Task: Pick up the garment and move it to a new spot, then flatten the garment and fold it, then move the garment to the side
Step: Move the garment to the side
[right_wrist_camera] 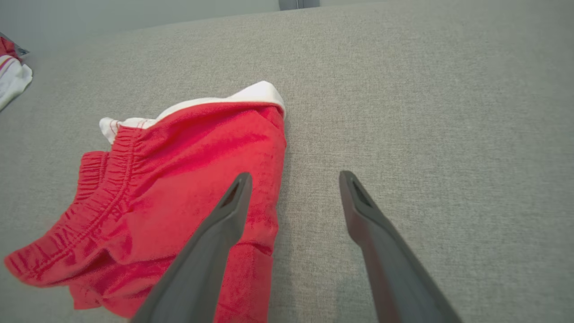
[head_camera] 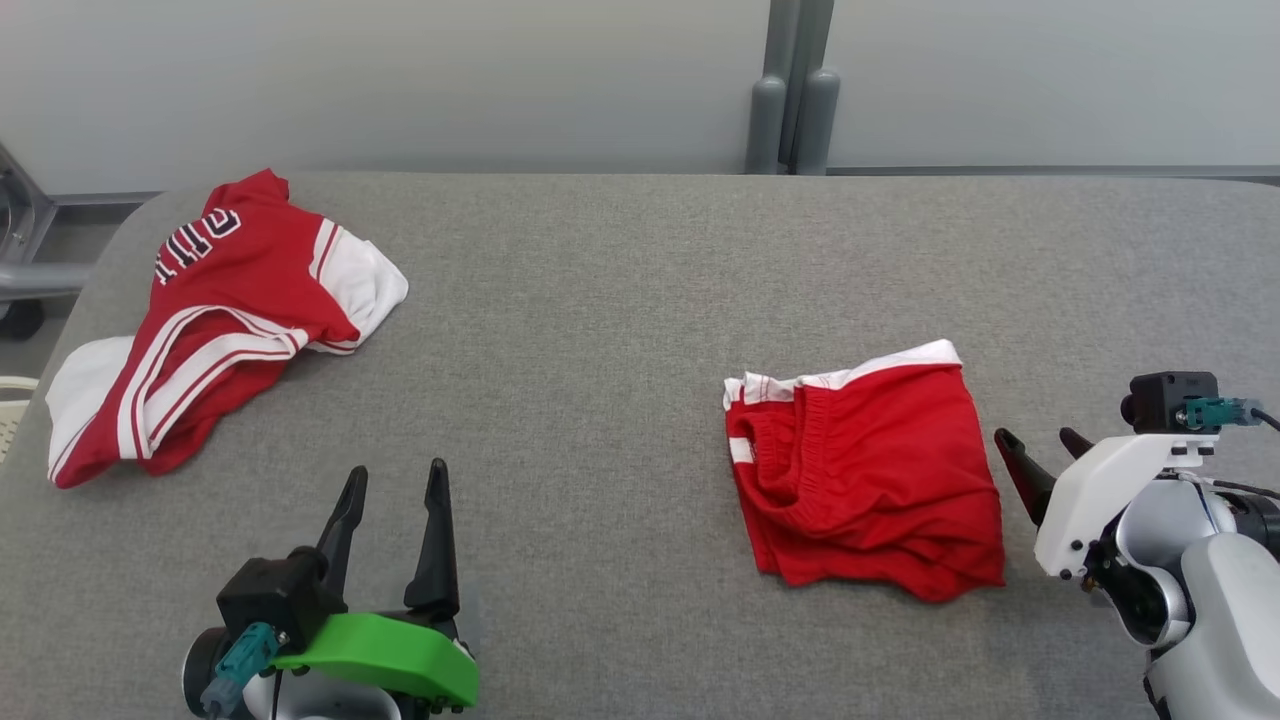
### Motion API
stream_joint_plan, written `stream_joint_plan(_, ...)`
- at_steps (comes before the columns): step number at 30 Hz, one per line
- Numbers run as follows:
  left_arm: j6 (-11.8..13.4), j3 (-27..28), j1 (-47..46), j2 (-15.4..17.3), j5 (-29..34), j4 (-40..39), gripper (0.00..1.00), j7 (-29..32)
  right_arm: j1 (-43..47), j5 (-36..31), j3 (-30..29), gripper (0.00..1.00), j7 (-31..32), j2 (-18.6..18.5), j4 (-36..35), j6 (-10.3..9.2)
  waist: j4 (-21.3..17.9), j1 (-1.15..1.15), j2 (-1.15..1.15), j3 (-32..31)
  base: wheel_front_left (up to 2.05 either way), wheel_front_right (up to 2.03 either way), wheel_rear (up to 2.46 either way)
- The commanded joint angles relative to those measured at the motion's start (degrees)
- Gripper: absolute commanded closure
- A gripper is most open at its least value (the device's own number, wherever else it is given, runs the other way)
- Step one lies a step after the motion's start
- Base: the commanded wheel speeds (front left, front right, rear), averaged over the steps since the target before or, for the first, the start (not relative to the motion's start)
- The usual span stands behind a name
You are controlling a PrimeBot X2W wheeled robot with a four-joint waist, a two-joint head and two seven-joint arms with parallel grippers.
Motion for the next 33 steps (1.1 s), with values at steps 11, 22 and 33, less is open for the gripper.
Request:
stream_joint_plan(11,0.1,0.0,-2.2,0.2,0.5,0.6,0.00,-0.2,-6.0,8.4,0.2,0.00,4.1,0.0,10.6,0.00,4.4,0.00,0.29,3.2,0.00,0.00,0.00)
stream_joint_plan(22,-0.3,0.0,-3.0,0.1,0.6,0.6,0.00,-0.8,-9.2,10.4,3.8,1.00,3.6,-1.4,15.5,0.00,4.3,0.00,0.29,4.6,0.00,0.00,0.00)
stream_joint_plan(33,-1.6,-1.8,-6.8,0.5,2.9,-0.1,0.00,-0.3,-14.2,8.2,7.6,1.00,-1.0,-4.2,15.2,0.00,-3.2,0.00,0.29,7.1,0.00,0.00,0.00)
